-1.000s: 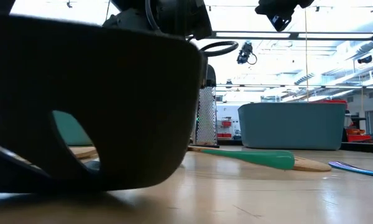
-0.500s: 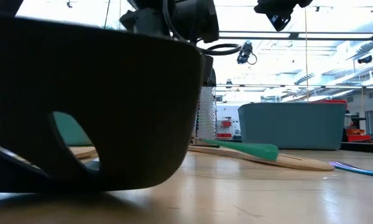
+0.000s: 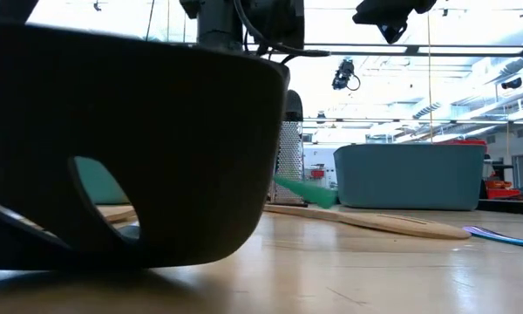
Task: Pick & Place Kitchen Items
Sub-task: Put the green spoon into the orange bin
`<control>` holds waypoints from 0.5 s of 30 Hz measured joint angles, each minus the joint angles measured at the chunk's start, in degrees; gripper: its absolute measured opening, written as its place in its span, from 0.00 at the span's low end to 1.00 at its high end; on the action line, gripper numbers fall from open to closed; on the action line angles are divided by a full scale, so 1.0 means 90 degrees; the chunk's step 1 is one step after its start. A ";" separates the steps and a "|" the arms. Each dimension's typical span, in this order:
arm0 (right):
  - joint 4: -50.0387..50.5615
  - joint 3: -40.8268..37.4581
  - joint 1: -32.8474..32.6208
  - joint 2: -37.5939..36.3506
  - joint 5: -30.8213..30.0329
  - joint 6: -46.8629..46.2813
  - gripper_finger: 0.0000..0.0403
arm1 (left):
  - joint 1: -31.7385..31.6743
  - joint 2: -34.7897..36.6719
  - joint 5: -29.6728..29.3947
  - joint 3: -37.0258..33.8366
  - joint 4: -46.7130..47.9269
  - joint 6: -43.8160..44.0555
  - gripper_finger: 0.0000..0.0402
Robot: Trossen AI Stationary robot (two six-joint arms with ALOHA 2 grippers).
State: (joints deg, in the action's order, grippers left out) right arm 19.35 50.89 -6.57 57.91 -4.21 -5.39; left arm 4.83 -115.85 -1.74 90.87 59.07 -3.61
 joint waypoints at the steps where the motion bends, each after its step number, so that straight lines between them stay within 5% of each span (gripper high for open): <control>1: 0.0000 0.0000 0.0000 0.0000 0.0002 0.0007 0.22 | -0.0027 0.0000 -0.0004 0.0075 0.0172 -0.0062 0.05; 15: -0.0017 0.0000 0.0000 0.0000 -0.0346 -0.0483 0.22 | -0.0793 0.0094 -0.0824 0.0663 0.2239 -0.1210 0.05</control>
State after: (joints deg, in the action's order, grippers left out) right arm 19.20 50.89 -6.57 57.91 -7.32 -9.73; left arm -2.30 -115.01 -9.15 96.84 79.23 -14.50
